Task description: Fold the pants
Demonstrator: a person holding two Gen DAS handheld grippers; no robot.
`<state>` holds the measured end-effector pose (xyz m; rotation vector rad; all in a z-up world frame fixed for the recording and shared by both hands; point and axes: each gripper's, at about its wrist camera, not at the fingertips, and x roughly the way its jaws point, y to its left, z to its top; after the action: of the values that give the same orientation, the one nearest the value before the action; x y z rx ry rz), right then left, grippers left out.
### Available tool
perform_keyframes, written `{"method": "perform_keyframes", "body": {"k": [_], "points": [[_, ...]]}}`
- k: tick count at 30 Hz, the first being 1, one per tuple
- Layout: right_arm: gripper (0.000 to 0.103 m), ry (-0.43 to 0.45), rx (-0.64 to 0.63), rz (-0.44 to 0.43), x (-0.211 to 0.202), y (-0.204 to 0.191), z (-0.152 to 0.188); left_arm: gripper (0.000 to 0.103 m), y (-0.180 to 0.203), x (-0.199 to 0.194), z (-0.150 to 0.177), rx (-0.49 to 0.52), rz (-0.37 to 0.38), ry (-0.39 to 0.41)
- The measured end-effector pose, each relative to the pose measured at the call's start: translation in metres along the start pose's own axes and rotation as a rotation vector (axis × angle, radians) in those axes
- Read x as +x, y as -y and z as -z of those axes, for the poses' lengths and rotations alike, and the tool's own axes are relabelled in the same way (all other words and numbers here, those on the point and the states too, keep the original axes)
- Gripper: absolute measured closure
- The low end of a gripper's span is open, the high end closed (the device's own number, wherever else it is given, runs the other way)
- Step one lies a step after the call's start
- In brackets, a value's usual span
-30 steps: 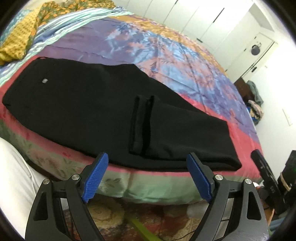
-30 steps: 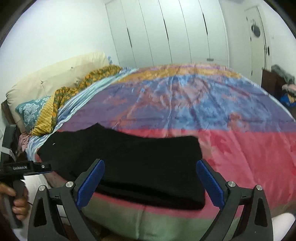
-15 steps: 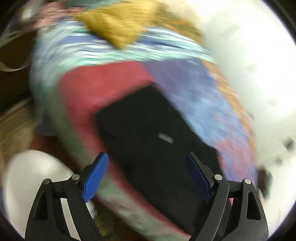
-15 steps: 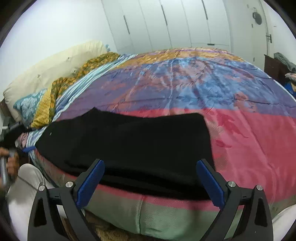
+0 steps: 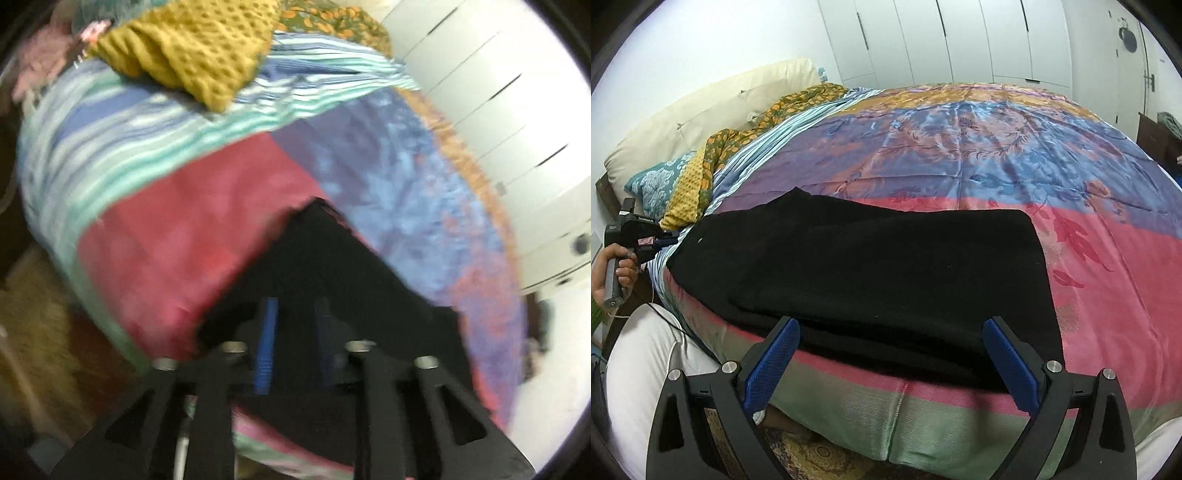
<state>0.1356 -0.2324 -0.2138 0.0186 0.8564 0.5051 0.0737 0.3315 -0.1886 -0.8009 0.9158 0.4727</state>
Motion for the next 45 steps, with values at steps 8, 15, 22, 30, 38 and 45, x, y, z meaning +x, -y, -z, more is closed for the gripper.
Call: {"method": "perform_keyframes", "body": {"k": [8, 15, 22, 30, 38, 45], "points": [[0.004, -0.025, -0.018, 0.007, 0.006, -0.004, 0.001, 0.037, -0.015, 0.048, -0.017, 0.164, 0.036, -0.192], [0.004, -0.040, -0.033, 0.022, 0.008, -0.006, 0.003, 0.051, -0.030, 0.074, -0.021, 0.108, 0.191, -0.270], [0.004, -0.043, -0.040, 0.031, 0.010, -0.008, 0.003, 0.081, -0.028, 0.062, -0.019, 0.044, 0.202, -0.265], [0.004, -0.034, -0.030, 0.026, 0.009, -0.007, 0.003, 0.089, -0.007, 0.036, -0.025, 0.045, 0.189, -0.203], [0.004, -0.021, -0.012, 0.013, 0.005, -0.004, 0.002, 0.090, 0.029, -0.019, -0.018, 0.055, 0.309, -0.149], [0.004, -0.001, 0.025, -0.012, 0.003, 0.002, 0.001, 0.091, 0.134, -0.067, 0.025, 0.226, 0.429, -0.152]]}}
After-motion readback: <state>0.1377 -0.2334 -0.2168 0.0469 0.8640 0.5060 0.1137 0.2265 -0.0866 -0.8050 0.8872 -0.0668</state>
